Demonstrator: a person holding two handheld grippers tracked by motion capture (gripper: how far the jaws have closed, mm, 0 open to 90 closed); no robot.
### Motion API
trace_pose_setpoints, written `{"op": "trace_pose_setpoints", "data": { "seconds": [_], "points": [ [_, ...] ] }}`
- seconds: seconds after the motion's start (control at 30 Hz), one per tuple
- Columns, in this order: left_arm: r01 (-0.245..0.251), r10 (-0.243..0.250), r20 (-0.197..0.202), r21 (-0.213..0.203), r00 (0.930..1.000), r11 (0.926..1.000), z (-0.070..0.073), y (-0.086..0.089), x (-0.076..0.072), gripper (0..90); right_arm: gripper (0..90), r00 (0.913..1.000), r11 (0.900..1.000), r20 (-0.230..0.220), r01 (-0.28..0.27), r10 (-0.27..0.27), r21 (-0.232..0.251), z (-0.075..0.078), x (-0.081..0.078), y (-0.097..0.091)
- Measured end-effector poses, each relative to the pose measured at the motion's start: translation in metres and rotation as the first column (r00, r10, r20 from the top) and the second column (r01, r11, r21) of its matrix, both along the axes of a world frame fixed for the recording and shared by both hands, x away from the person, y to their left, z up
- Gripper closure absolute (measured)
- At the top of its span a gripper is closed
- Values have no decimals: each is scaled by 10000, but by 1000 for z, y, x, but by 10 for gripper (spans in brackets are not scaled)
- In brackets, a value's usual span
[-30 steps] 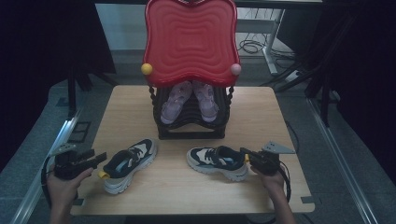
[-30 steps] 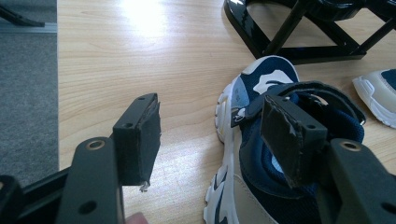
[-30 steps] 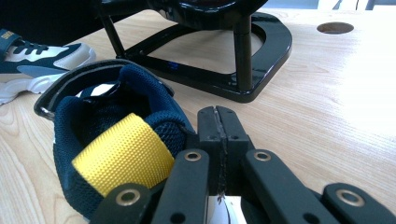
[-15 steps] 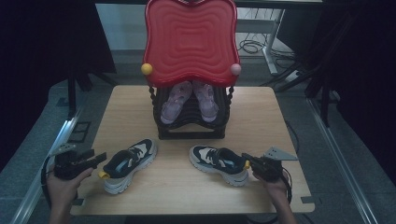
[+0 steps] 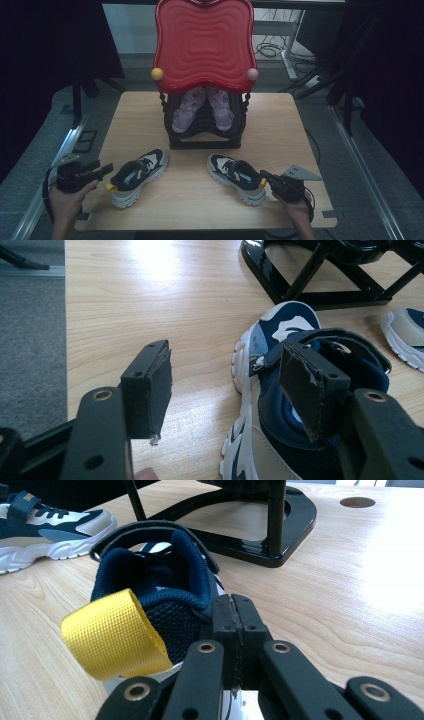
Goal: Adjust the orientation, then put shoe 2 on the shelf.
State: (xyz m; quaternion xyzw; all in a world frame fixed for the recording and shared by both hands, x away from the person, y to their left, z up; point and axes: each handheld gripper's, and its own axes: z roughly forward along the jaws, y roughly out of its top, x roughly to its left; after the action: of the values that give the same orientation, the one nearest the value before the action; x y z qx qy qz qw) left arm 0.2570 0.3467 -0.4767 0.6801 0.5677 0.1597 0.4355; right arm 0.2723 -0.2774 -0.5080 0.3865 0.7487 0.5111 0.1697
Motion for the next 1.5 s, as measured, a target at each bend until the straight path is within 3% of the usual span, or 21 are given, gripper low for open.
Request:
{"op": "trace_pose_setpoints", "data": {
  "seconds": [0.33, 0.77, 1.07, 1.27, 1.5],
  "points": [
    [18, -18, 26, -27, 10000, 10000, 1, 0, 2, 384, 895, 9999, 9996, 159, 22, -18, -267, 2, -13, 6],
    [91, -91, 29, 3, 10000, 10000, 1, -2, 4, 384, 882, 9993, 9999, 347, 163, -162, -15, 4, -13, 4],
    [238, -239, 210, 47, 9995, 9997, 5, -8, 4, 387, 880, 9975, 9973, 148, 685, -689, 274, 3, -11, -5],
    [309, -310, 198, 72, 9993, 9995, 5, -9, 2, 386, 782, 9941, 9931, 124, 1073, -1080, 466, 5, -8, -8],
    [577, -579, 197, 73, 9981, 9983, 6, -12, 2, 386, 685, 9932, 9914, 28, 1162, -1165, 594, 6, -8, -12]
  ]
}}
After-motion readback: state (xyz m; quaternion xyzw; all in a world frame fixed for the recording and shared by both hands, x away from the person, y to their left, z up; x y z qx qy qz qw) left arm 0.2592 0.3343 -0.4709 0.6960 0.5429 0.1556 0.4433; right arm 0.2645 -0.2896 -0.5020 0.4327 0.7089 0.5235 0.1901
